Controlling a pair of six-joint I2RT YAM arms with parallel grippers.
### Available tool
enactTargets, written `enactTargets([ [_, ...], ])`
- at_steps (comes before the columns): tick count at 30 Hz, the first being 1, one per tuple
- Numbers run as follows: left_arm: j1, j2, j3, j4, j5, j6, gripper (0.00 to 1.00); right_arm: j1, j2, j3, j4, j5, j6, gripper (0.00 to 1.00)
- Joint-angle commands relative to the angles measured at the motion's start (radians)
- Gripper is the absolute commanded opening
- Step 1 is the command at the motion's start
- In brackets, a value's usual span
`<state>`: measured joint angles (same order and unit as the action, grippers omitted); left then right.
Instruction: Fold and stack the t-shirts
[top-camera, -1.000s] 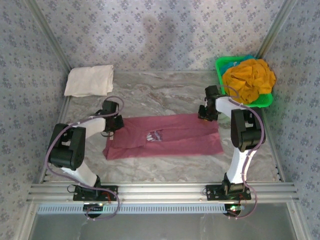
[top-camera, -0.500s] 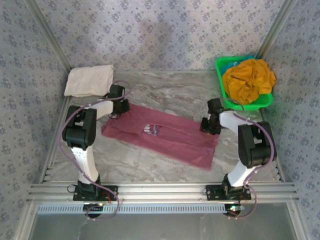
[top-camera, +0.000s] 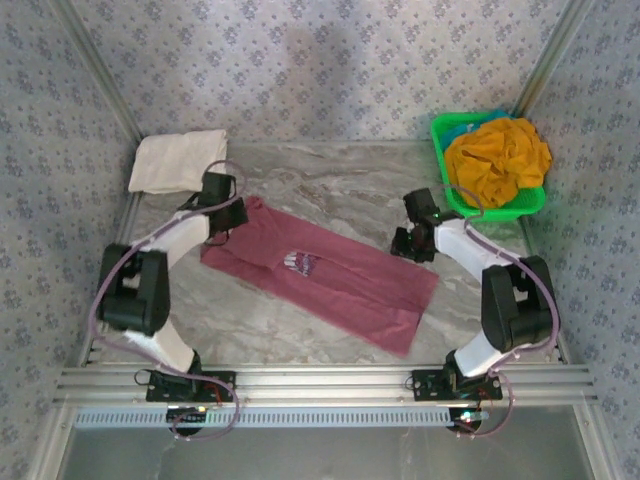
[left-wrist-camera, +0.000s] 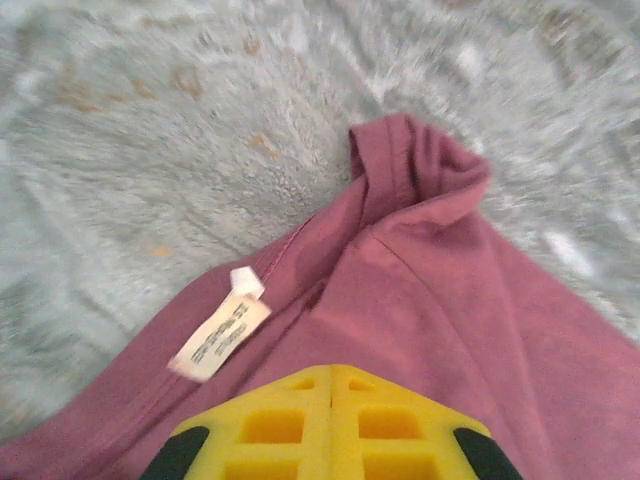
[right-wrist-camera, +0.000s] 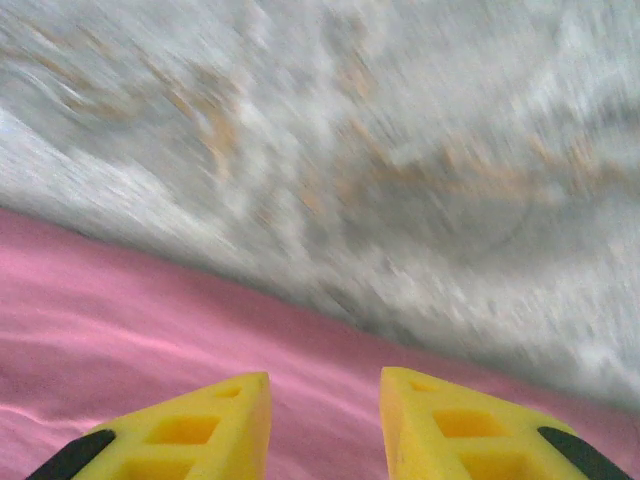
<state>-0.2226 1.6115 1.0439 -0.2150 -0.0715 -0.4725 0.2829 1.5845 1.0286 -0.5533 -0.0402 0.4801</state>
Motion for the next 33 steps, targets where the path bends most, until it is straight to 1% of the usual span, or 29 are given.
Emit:
enactTargets([
  [1, -0.004, -0.089, -0.082, 0.002, -0.003, -0.05, 0.0, 0.036, 0.075, 0.088, -0.007, 0.028, -0.036, 0.36],
  [6, -0.031, -0.094, -0.183, 0.048, 0.039, -0.107, 0.0, 0.08, 0.152, 0.21, 0.013, 0.017, -0.056, 0.36],
  [12, -0.04, 0.0, -0.162, 0.062, 0.041, -0.108, 0.0, 0.102, 0.153, 0.245, 0.021, 0.051, -0.077, 0.37],
  [19, -0.05, 0.162, -0.072, 0.026, 0.039, -0.088, 0.0, 0.088, 0.055, 0.173, 0.043, 0.075, -0.065, 0.38],
  [22, -0.054, 0.216, -0.044, 0.057, 0.052, -0.082, 0.0, 0.068, -0.011, 0.087, 0.077, 0.08, -0.053, 0.38],
  [25, -0.071, 0.3, 0.05, 0.069, 0.075, -0.04, 0.0, 0.052, -0.086, 0.018, 0.131, 0.11, -0.048, 0.39],
  [29, -0.092, 0.48, 0.311, 0.018, 0.156, 0.027, 0.0, 0.05, -0.18, -0.09, 0.204, 0.121, -0.02, 0.39],
  [33, -0.101, 0.657, 0.61, -0.024, 0.203, 0.076, 0.0, 0.054, -0.232, -0.151, 0.233, 0.095, -0.007, 0.39],
])
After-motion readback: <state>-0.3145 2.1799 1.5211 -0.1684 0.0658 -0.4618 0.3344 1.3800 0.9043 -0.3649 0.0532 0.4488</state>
